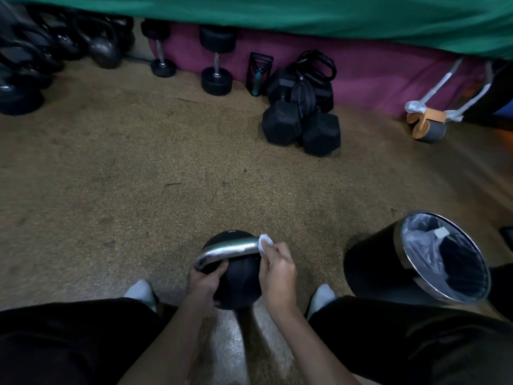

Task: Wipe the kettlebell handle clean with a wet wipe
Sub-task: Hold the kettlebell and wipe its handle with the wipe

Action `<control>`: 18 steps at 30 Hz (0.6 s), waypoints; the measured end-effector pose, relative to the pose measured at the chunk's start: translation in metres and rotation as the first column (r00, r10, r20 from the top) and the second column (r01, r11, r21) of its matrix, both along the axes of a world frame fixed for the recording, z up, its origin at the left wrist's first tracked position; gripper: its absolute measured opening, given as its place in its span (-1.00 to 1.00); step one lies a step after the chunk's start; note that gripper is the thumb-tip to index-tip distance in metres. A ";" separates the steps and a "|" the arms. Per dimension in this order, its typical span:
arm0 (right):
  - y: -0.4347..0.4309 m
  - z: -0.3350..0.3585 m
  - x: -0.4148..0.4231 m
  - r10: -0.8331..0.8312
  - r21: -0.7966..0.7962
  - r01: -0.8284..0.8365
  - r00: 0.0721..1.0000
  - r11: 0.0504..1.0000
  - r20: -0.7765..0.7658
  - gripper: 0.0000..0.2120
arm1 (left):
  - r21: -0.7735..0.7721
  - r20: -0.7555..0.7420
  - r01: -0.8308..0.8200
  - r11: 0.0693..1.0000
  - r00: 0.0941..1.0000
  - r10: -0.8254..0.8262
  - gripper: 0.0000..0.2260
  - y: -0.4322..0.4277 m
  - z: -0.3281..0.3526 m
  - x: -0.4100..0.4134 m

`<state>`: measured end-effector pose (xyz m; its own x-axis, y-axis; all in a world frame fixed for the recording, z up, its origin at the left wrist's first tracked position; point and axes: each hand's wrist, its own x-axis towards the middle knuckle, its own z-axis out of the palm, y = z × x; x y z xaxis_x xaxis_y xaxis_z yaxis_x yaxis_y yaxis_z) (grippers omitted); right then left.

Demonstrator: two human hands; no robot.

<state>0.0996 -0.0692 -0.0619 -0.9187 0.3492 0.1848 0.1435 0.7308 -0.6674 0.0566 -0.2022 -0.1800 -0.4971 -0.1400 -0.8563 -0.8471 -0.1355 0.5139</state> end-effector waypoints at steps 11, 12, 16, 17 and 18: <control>0.002 -0.009 0.005 -0.091 -0.012 0.092 0.995 0.996 0.045 -0.79 | -0.008 0.002 0.013 1.000 1.000 -0.013 -0.27 0.000 -0.006 -0.001; 0.001 -0.008 0.005 -0.091 -0.011 0.091 0.995 0.996 0.039 -0.80 | -0.013 0.000 0.007 1.000 1.000 -0.007 -0.27 0.000 -0.006 -0.001; 0.001 -0.008 0.006 -0.125 -0.031 0.127 0.991 0.991 0.050 -0.82 | 0.010 -0.010 -0.010 1.000 1.000 0.010 -0.30 0.002 -0.002 0.000; 0.001 -0.008 0.006 -0.126 -0.035 0.128 0.990 0.991 0.061 -0.83 | 0.022 -0.010 -0.012 1.000 1.000 0.013 -0.31 0.002 -0.002 0.000; 0.000 -0.008 0.006 -0.113 -0.035 0.116 0.991 0.993 0.073 -0.83 | 0.026 -0.011 -0.014 1.000 1.000 0.014 -0.31 0.002 -0.003 -0.001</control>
<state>0.1057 -0.0691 -0.0697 -0.8824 0.4587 0.1048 0.2727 0.6801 -0.6805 0.0560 -0.2002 -0.1828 -0.5045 -0.1253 -0.8543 -0.8394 -0.1607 0.5193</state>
